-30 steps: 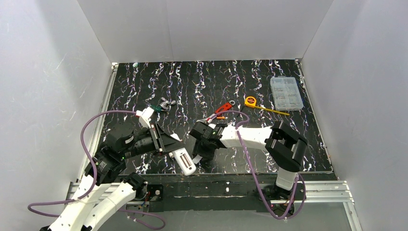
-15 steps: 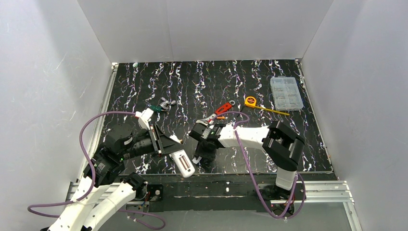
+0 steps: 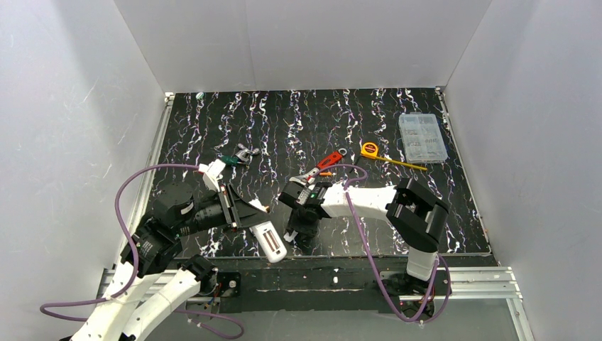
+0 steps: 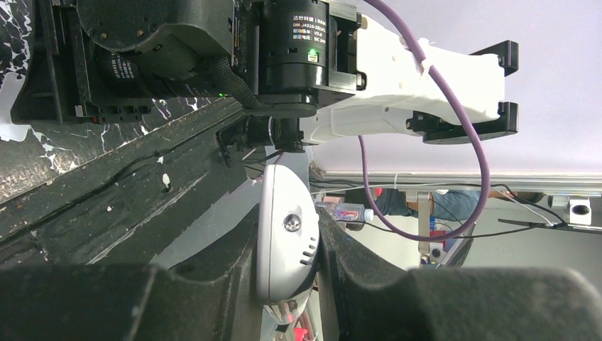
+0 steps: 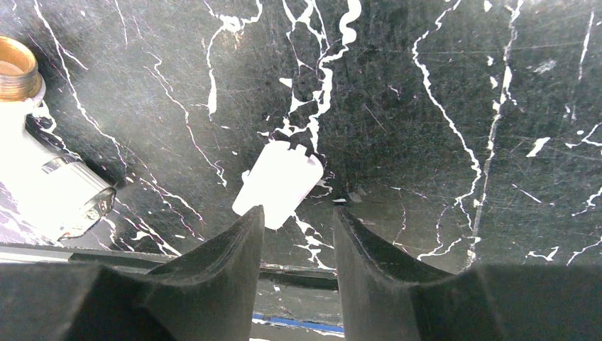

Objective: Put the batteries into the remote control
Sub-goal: Adjust the battery cover at the center of the board.

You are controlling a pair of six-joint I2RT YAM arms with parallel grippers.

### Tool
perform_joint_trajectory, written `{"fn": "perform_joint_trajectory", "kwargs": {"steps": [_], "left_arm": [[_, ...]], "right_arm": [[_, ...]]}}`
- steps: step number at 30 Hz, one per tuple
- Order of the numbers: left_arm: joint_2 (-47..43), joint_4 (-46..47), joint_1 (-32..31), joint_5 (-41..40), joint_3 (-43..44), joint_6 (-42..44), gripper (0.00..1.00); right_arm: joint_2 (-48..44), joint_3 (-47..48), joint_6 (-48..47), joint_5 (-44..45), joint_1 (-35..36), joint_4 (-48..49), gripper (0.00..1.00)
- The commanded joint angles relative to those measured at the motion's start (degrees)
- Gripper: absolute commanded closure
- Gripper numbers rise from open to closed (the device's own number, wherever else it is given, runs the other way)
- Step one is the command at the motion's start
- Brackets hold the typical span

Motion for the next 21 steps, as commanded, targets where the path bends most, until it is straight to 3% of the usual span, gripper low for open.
{"fn": "perform_joint_trajectory", "kwargs": {"steps": [1, 13, 21], "left_arm": [[-0.2, 0.9, -0.1, 2.7, 2.3, 0.7, 1.00], [0.1, 0.9, -0.1, 2.9, 2.7, 0.9, 1.00], [0.2, 0.9, -0.1, 3.0, 2.8, 1.3, 1.00]], "right_arm": [[1.8, 1.2, 0.4, 2.8, 0.5, 2.1, 0.51], [2.3, 1.9, -0.9, 3.3, 0.5, 2.9, 0.51], [4.3, 4.4, -0.9, 4.4, 0.5, -2.6, 0.54]]}}
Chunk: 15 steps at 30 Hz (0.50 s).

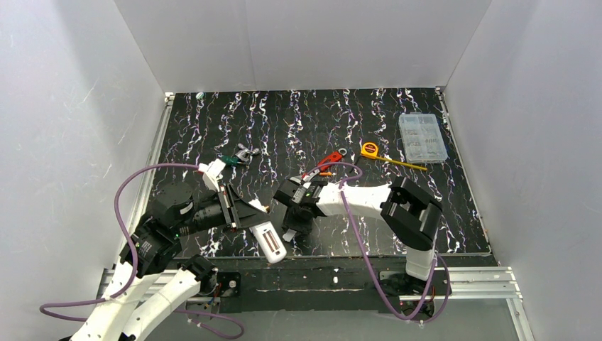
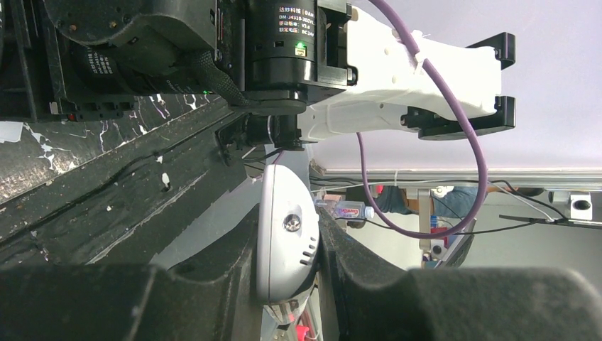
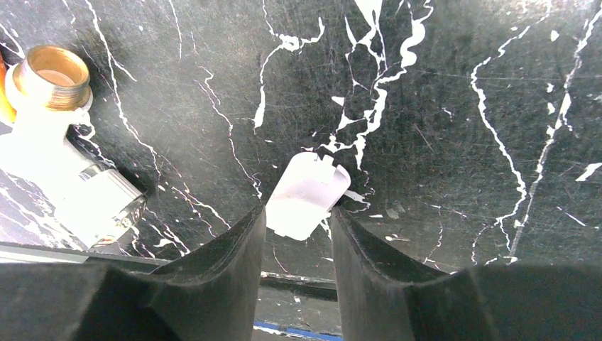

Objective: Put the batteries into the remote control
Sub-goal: Adjust the battery cover at the center of the board.

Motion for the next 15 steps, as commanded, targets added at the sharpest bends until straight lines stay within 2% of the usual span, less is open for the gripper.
{"fn": "perform_joint_trajectory", "kwargs": {"steps": [1, 15], "left_arm": [[0.1, 1.2, -0.1, 2.5, 2.2, 0.9, 1.00], [-0.8, -1.2, -0.1, 2.1, 2.0, 1.5, 1.00]], "right_arm": [[2.5, 2.0, -0.4, 3.7, 0.2, -4.6, 0.54], [6.8, 4.3, -3.1, 3.9, 0.3, -9.4, 0.57]]}}
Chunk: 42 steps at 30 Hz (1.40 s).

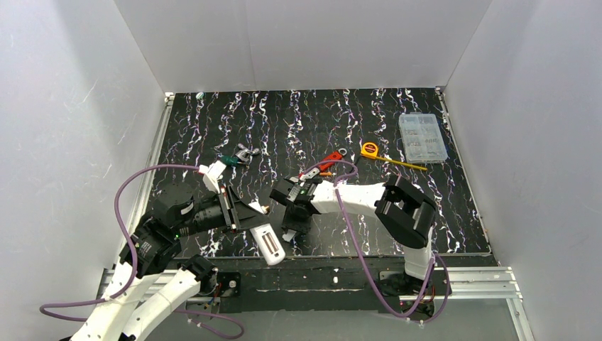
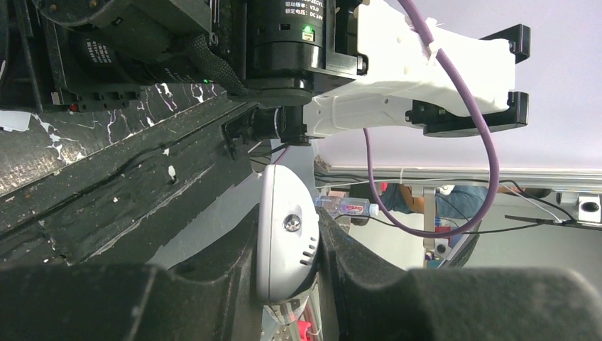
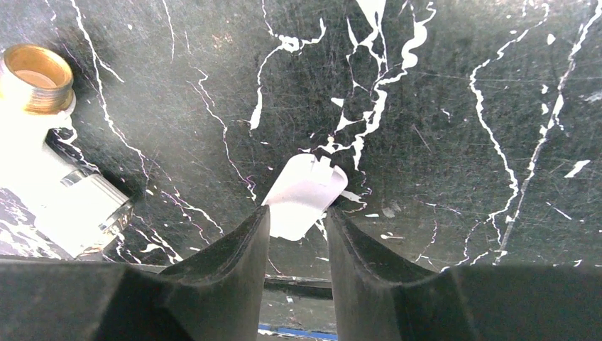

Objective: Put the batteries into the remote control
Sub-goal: Adjust the battery cover at the center of the board.

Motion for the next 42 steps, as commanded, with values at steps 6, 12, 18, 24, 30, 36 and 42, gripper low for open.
{"fn": "perform_joint_trajectory", "kwargs": {"steps": [6, 12, 18, 24, 30, 36, 42], "left_arm": [[-0.9, -0.2, -0.1, 1.9, 2.4, 1.3, 1.00], [-1.0, -1.0, -0.1, 1.7, 2.7, 1.8, 1.00], [-0.8, -0.7, -0.1, 1.8, 2.6, 1.8, 1.00], [-0.9, -0.7, -0.1, 1.8, 2.4, 1.7, 1.00], [-1.5, -1.0, -0.1, 1.7, 2.4, 1.8, 1.00], [-1.6, -1.7, -0.1, 1.7, 3.1, 2.2, 1.00], [-1.5, -2.5, 0.0, 1.8, 3.8, 2.7, 1.00]], "right_arm": [[7.1, 1.7, -2.7, 2.9, 0.2, -5.9, 0.53], [8.4, 1.4, -2.8, 2.2, 0.2, -5.6, 0.49], [9.2, 0.6, -3.1, 1.7, 0.2, -5.4, 0.51], [9.4, -0.6, -3.1, 1.9, 0.1, -5.6, 0.54], [11.7, 2.6, -5.3, 4.0, -0.3, -10.7, 0.53], [14.8, 7.6, -8.6, 9.3, -0.5, -17.0, 0.57], [13.5, 8.6, -9.6, 16.2, -0.5, -20.6, 0.65]]}}
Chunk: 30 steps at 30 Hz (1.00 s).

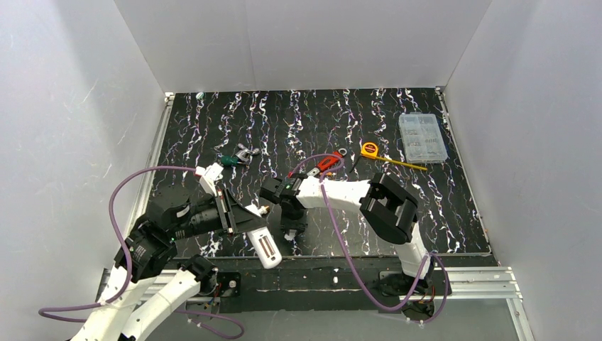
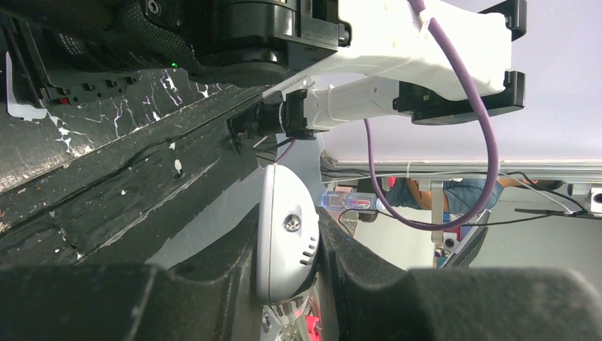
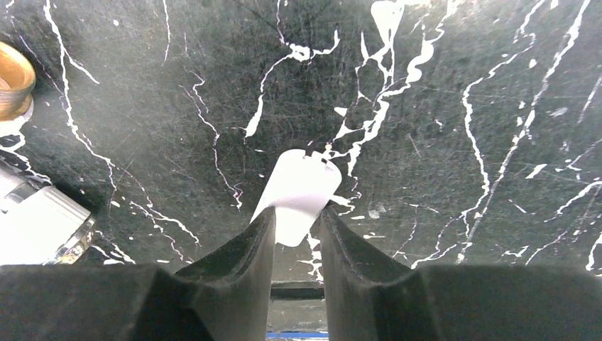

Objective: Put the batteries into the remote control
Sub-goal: Adjust the battery cover at the center of the board.

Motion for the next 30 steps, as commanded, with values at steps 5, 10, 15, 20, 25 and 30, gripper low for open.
{"fn": "perform_joint_trajectory", "kwargs": {"steps": [5, 10, 15, 20, 25, 30], "left_arm": [[0.0, 1.2, -0.1, 2.1, 2.2, 0.6, 1.00], [0.1, 1.1, -0.1, 2.0, 2.5, 0.8, 1.00], [0.1, 1.3, -0.1, 1.7, 2.3, 0.6, 1.00], [0.3, 1.5, -0.1, 1.7, 2.1, 0.3, 1.00], [0.5, 1.9, -0.1, 1.7, 2.1, 0.3, 1.00], [0.5, 1.5, -0.1, 1.7, 2.3, 0.4, 1.00]], "right_arm": [[4.6, -2.9, -4.3, 17.8, -0.7, -7.9, 0.74], [2.5, -3.5, -6.0, 20.0, -0.7, -6.8, 0.91], [-0.4, -4.4, -7.4, 22.9, -0.7, -6.8, 0.99], [-3.9, -5.9, -8.9, 24.4, -0.7, -5.7, 0.99], [-7.1, -7.2, -10.3, 25.1, -0.7, -4.5, 0.99], [-11.7, -11.1, -15.0, 24.0, -0.7, 0.6, 0.99]]}}
